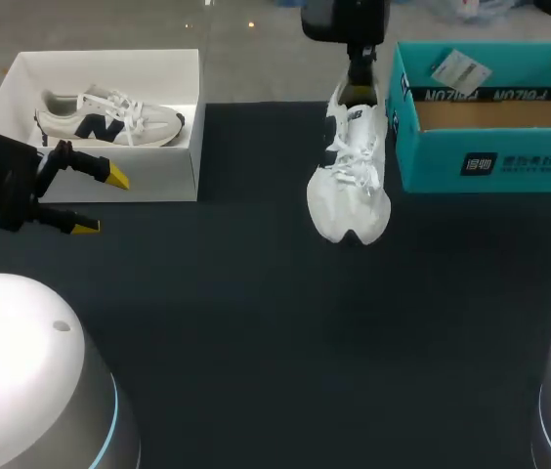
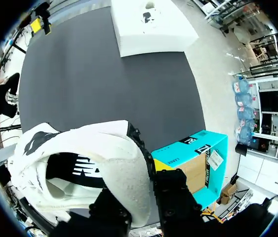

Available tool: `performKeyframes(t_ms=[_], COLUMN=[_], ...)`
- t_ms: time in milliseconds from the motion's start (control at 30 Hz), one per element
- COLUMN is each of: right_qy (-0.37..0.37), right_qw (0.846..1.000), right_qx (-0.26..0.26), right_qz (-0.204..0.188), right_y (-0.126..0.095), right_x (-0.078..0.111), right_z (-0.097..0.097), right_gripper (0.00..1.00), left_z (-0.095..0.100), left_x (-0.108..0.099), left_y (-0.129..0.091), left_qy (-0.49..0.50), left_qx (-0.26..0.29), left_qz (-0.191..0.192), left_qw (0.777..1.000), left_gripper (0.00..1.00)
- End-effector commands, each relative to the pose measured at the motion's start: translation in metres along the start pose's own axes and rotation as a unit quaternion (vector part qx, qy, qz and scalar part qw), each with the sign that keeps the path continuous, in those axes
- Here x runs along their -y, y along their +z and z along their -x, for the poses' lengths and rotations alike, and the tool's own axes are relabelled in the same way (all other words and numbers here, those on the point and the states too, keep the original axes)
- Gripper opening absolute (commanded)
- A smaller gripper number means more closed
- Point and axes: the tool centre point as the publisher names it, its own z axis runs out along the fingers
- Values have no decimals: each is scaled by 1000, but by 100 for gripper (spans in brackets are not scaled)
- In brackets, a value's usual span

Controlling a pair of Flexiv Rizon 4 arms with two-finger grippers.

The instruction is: Take the shoe out of the shoebox, open the shoe tongue, remove and reinsert the insole, then place the shoe into the shoebox

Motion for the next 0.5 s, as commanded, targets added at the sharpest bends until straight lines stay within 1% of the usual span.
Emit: performKeyframes(t_ms=[33, 133, 200, 267, 333, 500], right_qy=[11, 10, -8, -31, -30, -43], right_qw=[1000, 1000, 1000, 999, 999, 999], right_qx=[-1, 5, 15, 26, 33, 22], right_qz=[18, 21, 23, 14, 6, 5], right_y=[10, 16, 21, 25, 29, 28], right_x=[23, 40, 53, 67, 80, 113], right_z=[29, 49, 61, 74, 89, 114], right_gripper=[0, 0, 0, 0, 0, 0], left_z=[1, 1, 1, 1, 1, 1], left_x=[0, 0, 0, 0, 0, 0], left_y=[0, 0, 0, 0, 0, 0], left_qy=[0, 0, 0, 0, 0, 0], left_qx=[-2, -2, -2, -2, -2, -2], left_qz=[0, 0, 0, 0, 0, 0], left_qw=[1000, 1000, 1000, 1000, 1000, 1000], left_gripper=[100, 100, 100, 100, 100, 100])
